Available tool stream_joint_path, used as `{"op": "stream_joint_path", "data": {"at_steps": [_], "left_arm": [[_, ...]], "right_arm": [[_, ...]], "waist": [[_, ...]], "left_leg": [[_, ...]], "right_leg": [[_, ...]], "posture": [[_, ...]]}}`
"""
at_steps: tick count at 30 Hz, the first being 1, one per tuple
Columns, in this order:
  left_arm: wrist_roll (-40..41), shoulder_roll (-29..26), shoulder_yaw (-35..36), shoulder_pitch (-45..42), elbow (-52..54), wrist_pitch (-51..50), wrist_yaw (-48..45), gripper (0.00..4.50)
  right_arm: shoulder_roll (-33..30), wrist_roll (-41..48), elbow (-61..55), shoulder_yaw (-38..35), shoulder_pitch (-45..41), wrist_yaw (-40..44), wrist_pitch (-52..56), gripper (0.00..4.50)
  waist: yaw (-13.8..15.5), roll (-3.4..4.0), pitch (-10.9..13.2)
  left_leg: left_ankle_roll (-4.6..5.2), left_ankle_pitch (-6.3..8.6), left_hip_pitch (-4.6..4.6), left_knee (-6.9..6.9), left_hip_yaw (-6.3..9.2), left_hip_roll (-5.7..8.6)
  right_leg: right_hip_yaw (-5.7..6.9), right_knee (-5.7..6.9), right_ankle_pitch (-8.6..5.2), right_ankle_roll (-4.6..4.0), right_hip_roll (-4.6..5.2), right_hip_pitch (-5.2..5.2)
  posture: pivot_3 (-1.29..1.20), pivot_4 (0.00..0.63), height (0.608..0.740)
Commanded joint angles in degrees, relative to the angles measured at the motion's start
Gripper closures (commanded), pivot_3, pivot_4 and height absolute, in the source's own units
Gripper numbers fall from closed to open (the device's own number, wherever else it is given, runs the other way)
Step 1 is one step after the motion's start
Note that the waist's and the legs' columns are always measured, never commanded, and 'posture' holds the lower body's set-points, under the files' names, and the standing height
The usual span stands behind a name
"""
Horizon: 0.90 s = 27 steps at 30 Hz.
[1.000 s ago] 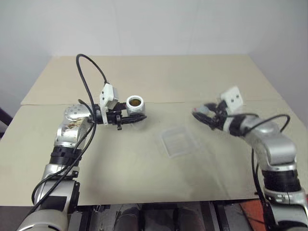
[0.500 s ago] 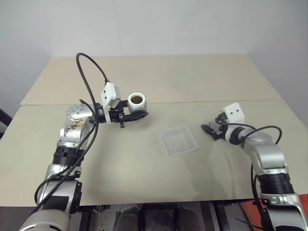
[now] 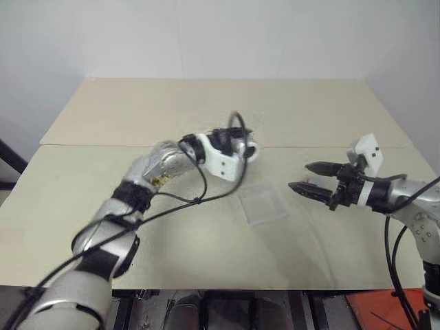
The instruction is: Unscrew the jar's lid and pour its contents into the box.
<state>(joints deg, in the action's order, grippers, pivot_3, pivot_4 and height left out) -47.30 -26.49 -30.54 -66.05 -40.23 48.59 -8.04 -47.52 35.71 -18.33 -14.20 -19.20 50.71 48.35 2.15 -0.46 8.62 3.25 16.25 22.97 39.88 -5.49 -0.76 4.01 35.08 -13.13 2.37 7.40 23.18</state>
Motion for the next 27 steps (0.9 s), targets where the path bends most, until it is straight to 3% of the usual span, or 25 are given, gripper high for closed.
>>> {"op": "stream_joint_path", "data": {"at_steps": [1,5,11,21,25,27], "left_arm": [[-22.8,-1.5,-11.2,-8.7,0.6,-1.3,26.0,2.57],[-35.1,0.0,-20.3,-13.3,-0.7,-6.7,42.0,2.57],[-43.1,1.3,-26.9,-12.6,0.6,-15.5,46.9,2.57],[-38.0,0.7,-24.8,-10.8,1.7,-15.2,46.3,2.57],[-26.6,0.4,-19.8,-7.1,0.2,-9.9,38.8,2.57],[-14.8,0.7,-14.0,-4.4,-2.4,-7.5,30.0,2.57]], "right_arm": [[-2.5,3.2,-2.8,-2.6,-0.4,1.5,0.8,0.03],[-3.5,4.3,-3.0,-3.3,0.0,1.4,1.0,0.03],[-3.2,6.6,-3.4,-4.6,-0.4,0.1,1.4,0.03],[-3.1,7.1,-3.5,-3.6,-0.1,-0.6,-0.2,0.03],[-3.7,5.9,-3.4,-3.0,1.1,1.6,-2.7,0.03],[-4.6,4.6,-3.2,-2.8,2.3,3.7,-5.2,0.03]], "waist": [[0.0,0.0,0.0],[0.1,-0.01,0.0],[0.0,-0.01,0.0],[0.1,0.0,0.0],[0.0,0.0,0.0],[0.0,0.0,0.0]], "left_leg": [[0.0,0.0,-0.01,-0.03,0.0,0.0],[0.04,0.02,0.04,-0.04,0.04,-0.01],[0.04,0.01,0.15,0.01,0.0,-0.03],[0.03,0.01,0.17,0.08,0.0,-0.05],[0.02,0.0,0.14,0.09,0.01,-0.07],[0.02,0.0,0.15,0.15,0.01,-0.08]], "right_leg": [[0.0,-0.03,0.0,0.0,0.0,0.0],[0.01,-0.06,-0.01,0.03,0.0,0.01],[0.02,0.01,-0.01,0.03,0.0,0.15],[0.03,0.04,-0.02,0.03,0.0,0.16],[0.02,0.07,-0.01,0.03,0.01,0.16],[0.04,0.11,-0.01,0.03,0.01,0.16]], "posture": [[0.0,0.15,0.74],[0.0,0.15,0.74],[0.0,0.15,0.74],[0.0,0.15,0.74],[0.0,0.15,0.74],[0.0,0.15,0.74]]}}
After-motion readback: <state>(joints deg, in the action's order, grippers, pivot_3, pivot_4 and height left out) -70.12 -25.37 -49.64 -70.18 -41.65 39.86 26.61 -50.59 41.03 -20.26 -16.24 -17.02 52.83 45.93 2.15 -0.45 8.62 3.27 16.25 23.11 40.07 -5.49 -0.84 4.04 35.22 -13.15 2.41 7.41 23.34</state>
